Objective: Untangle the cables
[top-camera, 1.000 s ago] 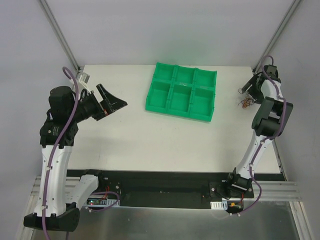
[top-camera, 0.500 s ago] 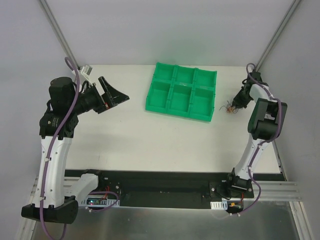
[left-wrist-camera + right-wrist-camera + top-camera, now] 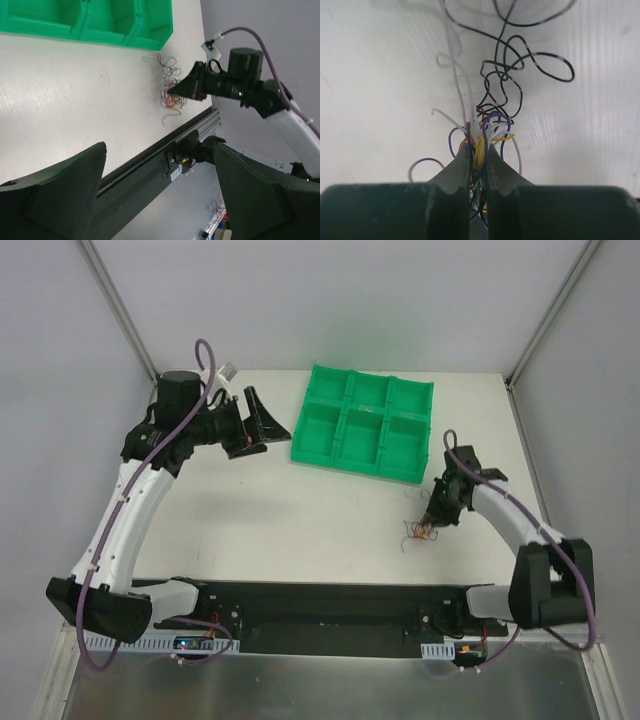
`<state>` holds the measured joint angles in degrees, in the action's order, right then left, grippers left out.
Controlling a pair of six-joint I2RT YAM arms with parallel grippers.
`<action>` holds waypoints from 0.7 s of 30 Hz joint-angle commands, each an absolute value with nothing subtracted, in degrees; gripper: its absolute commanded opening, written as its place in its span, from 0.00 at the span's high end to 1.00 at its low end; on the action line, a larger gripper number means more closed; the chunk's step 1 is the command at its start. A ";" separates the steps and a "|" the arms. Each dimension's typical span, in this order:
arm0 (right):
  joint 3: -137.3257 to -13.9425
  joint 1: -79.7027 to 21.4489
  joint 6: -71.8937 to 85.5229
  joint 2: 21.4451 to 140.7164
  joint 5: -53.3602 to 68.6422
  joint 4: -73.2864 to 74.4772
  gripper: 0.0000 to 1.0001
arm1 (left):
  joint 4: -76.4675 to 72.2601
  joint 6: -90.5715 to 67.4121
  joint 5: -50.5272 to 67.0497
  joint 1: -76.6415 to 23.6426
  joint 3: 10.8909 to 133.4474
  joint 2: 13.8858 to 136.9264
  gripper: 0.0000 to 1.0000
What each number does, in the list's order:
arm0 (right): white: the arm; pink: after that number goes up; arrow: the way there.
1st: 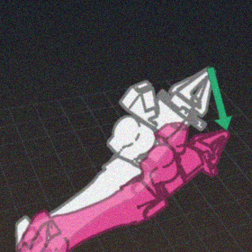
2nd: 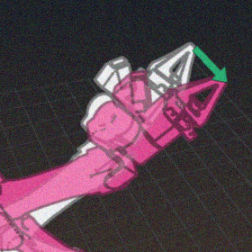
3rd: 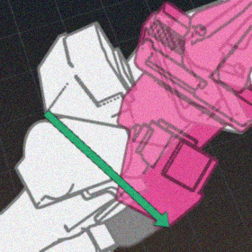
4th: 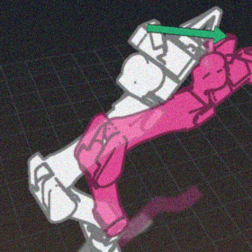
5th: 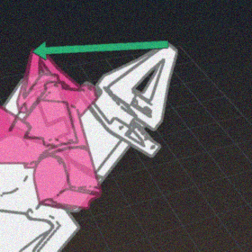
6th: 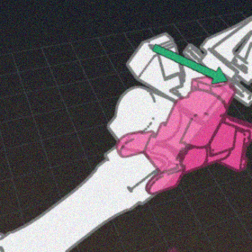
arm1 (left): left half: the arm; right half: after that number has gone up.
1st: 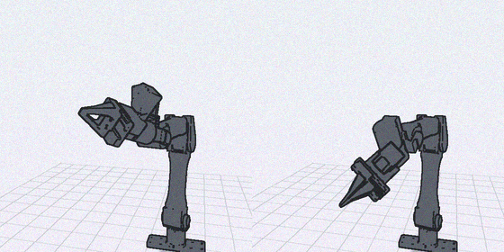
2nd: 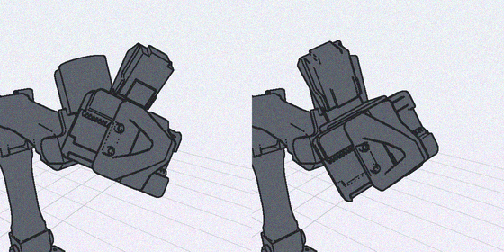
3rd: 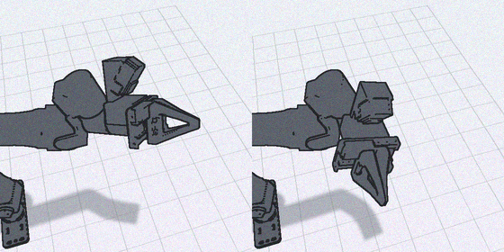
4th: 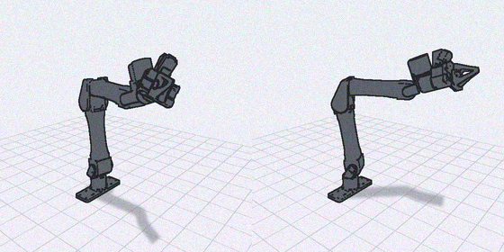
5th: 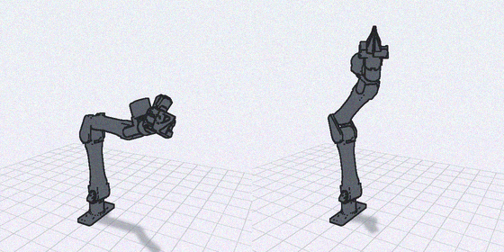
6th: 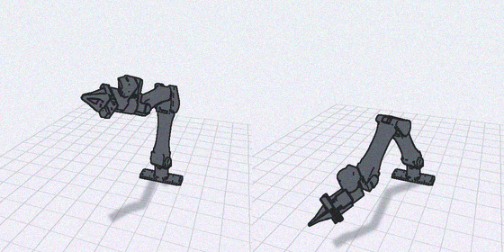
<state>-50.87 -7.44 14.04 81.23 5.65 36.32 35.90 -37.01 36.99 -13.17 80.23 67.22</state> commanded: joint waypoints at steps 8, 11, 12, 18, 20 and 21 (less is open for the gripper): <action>-51.38 -26.35 5.10 72.32 16.07 38.58 0.95 | 35.16 -39.28 37.35 -19.16 82.10 80.24 0.18; -60.97 -30.48 2.91 77.77 17.58 40.60 0.93 | 35.24 -38.94 36.48 -19.42 80.86 81.38 0.19; -63.43 -31.89 2.29 78.91 17.49 40.78 0.94 | 35.24 -38.41 35.69 -19.51 80.51 81.47 0.19; -63.11 -33.75 0.36 80.51 18.55 38.49 0.58 | 35.24 -37.62 34.36 -20.12 77.70 83.58 0.20; -61.79 -33.75 -2.19 80.86 17.50 39.63 0.41 | 35.16 -37.18 35.24 -21.18 77.17 85.16 0.20; -61.18 -33.75 -2.72 81.03 16.88 40.33 0.36 | 35.16 -36.74 35.59 -21.88 76.99 86.04 0.20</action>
